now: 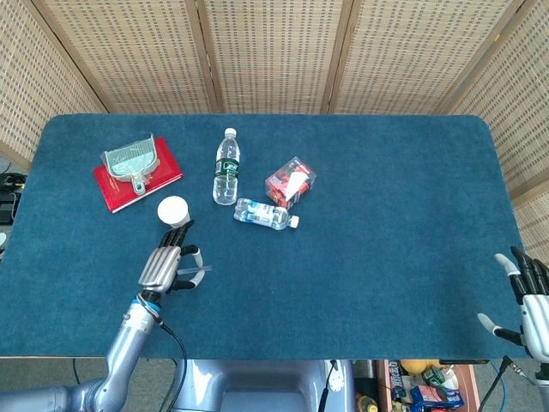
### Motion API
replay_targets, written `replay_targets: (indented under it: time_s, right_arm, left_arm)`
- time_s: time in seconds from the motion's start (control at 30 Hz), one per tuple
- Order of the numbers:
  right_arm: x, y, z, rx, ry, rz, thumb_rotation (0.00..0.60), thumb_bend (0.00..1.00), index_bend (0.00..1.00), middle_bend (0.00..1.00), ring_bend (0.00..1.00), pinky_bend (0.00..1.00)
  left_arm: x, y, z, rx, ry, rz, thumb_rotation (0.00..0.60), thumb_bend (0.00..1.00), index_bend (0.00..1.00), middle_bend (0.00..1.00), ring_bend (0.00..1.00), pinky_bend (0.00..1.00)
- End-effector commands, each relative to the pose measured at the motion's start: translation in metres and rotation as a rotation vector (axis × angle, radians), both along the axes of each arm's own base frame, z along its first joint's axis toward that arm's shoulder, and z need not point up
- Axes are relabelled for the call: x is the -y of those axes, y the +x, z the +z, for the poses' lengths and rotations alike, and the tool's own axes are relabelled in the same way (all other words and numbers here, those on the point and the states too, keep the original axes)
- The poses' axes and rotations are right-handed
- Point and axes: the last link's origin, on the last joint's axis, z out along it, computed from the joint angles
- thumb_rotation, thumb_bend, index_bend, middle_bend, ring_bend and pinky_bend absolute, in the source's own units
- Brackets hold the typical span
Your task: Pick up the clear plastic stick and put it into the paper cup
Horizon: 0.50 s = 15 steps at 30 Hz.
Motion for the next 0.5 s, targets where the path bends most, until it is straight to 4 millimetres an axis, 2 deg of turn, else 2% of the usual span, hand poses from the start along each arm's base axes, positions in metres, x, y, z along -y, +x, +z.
replay_targets:
  time_s: [0.03, 0.2, 0.3, 0.43, 0.5]
  right_arm:
    - [0.000, 0.000, -0.001, -0.001, 0.002, 0.000, 0.600, 0.00, 0.00, 0.00, 0.00, 0.00]
    - [0.001, 0.000, -0.001, -0.001, 0.003, -0.004, 0.600, 0.00, 0.00, 0.00, 0.00, 0.00]
    - [0.002, -0.001, -0.002, -0.003, 0.006, -0.009, 0.600, 0.00, 0.00, 0.00, 0.00, 0.00]
    - [0.004, -0.002, -0.004, -0.007, 0.013, -0.018, 0.600, 0.00, 0.00, 0.00, 0.00, 0.00]
    - [0.007, -0.004, -0.004, -0.011, 0.014, -0.028, 0.600, 0.00, 0.00, 0.00, 0.00, 0.00]
  left_arm:
    - [-0.004, 0.006, 0.036, 0.168, 0.137, -0.070, 0.600, 0.35, 0.60, 0.00, 0.00, 0.00]
    - [-0.024, 0.009, 0.063, 0.346, 0.291, -0.098, 0.600, 0.35, 0.60, 0.00, 0.00, 0.00]
    - [-0.042, 0.010, 0.076, 0.593, 0.281, -0.126, 0.600, 0.36, 0.60, 0.00, 0.00, 0.00]
    - [-0.063, 0.008, 0.087, 0.750, 0.288, -0.169, 0.600, 0.37, 0.61, 0.00, 0.00, 0.00]
    - [-0.080, 0.006, 0.084, 0.849, 0.261, -0.139, 0.600, 0.37, 0.61, 0.00, 0.00, 0.00]
